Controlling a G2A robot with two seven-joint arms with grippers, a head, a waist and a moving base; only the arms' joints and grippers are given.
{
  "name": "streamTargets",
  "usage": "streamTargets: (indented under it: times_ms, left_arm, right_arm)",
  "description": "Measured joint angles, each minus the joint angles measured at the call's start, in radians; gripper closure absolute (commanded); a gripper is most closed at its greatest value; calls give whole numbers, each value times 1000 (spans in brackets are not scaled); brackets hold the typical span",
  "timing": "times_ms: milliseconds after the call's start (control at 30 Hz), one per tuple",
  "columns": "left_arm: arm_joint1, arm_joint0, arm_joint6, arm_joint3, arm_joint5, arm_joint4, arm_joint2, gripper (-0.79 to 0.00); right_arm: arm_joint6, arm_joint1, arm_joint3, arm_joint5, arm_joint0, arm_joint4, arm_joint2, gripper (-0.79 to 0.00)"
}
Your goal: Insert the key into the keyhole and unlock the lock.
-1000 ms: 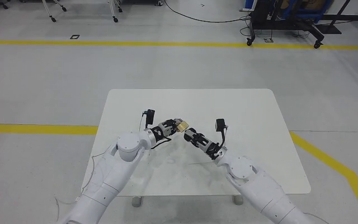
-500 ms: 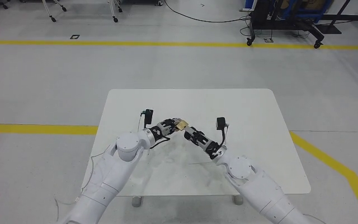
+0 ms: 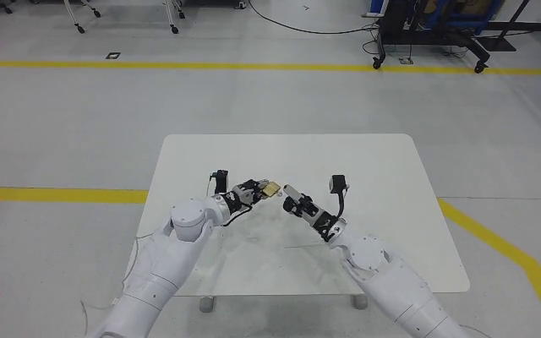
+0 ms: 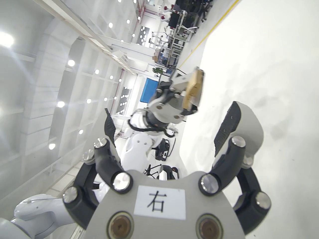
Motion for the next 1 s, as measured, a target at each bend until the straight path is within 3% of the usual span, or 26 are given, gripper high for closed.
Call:
streamTargets:
  times_ms: [167, 300, 767, 1000]
  left_arm:
    - [-9, -27, -47, 73, 37, -85, -1, 0]
    - [-18, -38, -108, 98, 42, -159, 7, 0]
    - [-36, -68, -289, 189, 76, -352, 7, 0]
    - [-36, -86, -242, 207, 22, -293, 13, 0]
  right_arm:
    - [57, 5, -75, -136, -41, 98, 52, -785]
    - [107, -1, -78, -174, -32, 147, 45, -785]
    - [158, -51, 103, -294, 61, 175, -49, -785]
    - [178, -59, 122, -380, 56, 207, -36, -785]
